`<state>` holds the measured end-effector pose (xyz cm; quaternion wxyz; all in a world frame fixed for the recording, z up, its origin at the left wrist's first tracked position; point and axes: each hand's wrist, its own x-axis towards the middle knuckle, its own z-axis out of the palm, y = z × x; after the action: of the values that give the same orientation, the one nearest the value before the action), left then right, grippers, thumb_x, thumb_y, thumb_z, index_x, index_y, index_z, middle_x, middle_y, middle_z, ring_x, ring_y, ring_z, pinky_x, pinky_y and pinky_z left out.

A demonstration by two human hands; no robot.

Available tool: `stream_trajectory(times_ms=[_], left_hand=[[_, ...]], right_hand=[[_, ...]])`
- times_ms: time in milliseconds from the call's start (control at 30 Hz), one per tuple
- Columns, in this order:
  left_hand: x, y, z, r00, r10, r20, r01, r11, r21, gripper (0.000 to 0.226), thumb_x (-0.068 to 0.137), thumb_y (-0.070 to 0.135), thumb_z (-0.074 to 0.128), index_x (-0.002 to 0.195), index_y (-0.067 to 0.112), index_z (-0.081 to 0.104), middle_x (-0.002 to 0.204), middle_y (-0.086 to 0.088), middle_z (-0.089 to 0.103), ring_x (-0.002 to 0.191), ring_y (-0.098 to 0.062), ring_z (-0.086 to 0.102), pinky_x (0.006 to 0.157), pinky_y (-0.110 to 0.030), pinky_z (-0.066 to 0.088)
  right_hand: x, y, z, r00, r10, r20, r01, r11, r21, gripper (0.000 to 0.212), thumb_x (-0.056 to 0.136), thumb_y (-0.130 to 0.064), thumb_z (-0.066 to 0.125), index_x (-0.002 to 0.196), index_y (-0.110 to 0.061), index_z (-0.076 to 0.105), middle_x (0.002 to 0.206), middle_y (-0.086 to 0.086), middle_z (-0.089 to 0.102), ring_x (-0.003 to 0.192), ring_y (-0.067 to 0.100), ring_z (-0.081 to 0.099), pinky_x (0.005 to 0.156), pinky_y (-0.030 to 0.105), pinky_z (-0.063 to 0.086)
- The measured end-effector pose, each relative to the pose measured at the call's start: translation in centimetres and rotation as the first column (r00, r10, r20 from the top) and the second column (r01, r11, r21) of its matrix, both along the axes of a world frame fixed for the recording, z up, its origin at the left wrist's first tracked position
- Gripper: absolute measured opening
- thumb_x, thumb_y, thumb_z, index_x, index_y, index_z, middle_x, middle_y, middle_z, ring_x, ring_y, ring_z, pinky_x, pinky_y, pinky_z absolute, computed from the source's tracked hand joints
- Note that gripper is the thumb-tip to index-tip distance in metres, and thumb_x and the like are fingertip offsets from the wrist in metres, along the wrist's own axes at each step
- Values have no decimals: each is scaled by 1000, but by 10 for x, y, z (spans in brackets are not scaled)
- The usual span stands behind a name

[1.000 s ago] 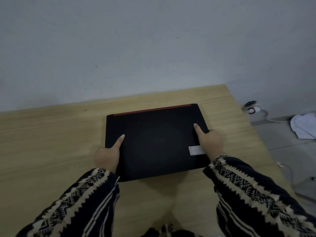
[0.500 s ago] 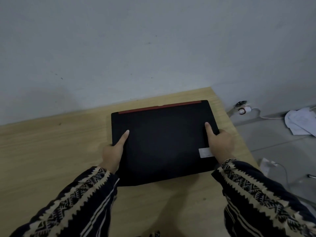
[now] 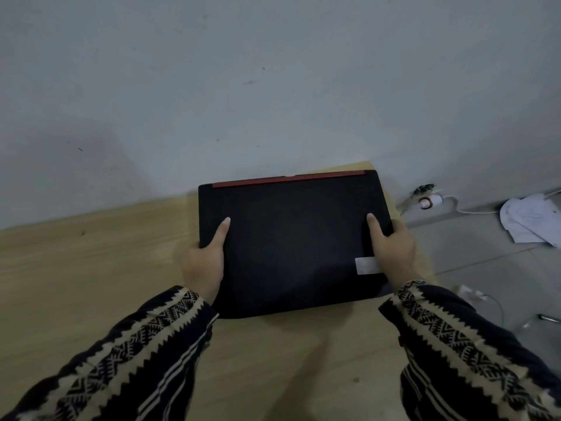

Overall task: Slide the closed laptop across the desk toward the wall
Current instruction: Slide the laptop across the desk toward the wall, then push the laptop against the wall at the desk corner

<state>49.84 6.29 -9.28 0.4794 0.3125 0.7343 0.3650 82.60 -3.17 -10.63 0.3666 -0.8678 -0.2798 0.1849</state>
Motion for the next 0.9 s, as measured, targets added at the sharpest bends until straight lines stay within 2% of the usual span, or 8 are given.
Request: stream_trajectory(times_ms=[133,233,300,500,600,700,833,900], left_hand=[[13,0,-10,1000,27,0,-27,998,-59,79,36,93,73,73,24,76,66,9,77,69,-17,74,60,-32,58],[24,1,-19,1000,25,9,-24,994,-102,86,35,93,73,79,18,76,71,3,78,72,-22,75,63,-37,61],[32,4,-22,1000,17,-6,-17,992,-126,87,37,92,72,80,16,73,77,-1,76,73,-25,74,67,-39,62],[48,21,-30,990,-96,-101,82,988,-129,73,53,88,68,72,18,68,73,0,71,66,-20,69,54,-32,52],[53,31,-34,979,-133,-156,113,985,-132,73,56,87,68,72,17,68,73,-1,71,68,-21,69,62,-37,59],[56,38,-40,972,-173,-159,151,979,-138,69,57,86,69,75,18,68,77,0,72,72,-22,70,70,-40,61],[58,40,-46,964,-198,-179,173,974,-149,70,61,86,67,74,17,68,74,-1,71,68,-20,69,60,-34,56],[58,43,-47,952,-235,-197,206,966,-155,70,60,88,64,71,19,66,73,-1,70,68,-20,68,60,-34,55]], right_hand=[[15,13,5,1000,-8,21,9,999,-45,52,84,-69,56,103,-22,66,91,-5,67,84,17,60,74,32,48],[30,23,8,997,14,72,-3,990,-143,61,84,-71,54,90,-12,68,83,3,68,79,23,63,67,34,48],[39,27,8,995,13,96,5,982,-189,66,84,-72,52,87,-8,68,82,8,69,80,28,65,69,37,52],[54,31,-2,994,-25,107,49,972,-231,67,84,-72,52,83,-7,67,80,11,68,77,30,65,67,37,53],[59,34,-9,993,-45,108,70,967,-245,69,84,-72,52,83,-5,68,79,12,68,75,30,65,66,37,54],[63,39,-12,994,-37,104,64,961,-269,69,84,-73,51,80,-5,66,78,12,68,71,28,63,58,33,47],[70,50,-14,992,-31,119,63,959,-276,70,83,-74,50,84,-7,68,79,11,68,76,29,64,61,33,48],[73,54,-14,990,-29,137,67,959,-277,71,82,-75,50,83,-6,68,78,11,68,76,30,64,61,33,47]])
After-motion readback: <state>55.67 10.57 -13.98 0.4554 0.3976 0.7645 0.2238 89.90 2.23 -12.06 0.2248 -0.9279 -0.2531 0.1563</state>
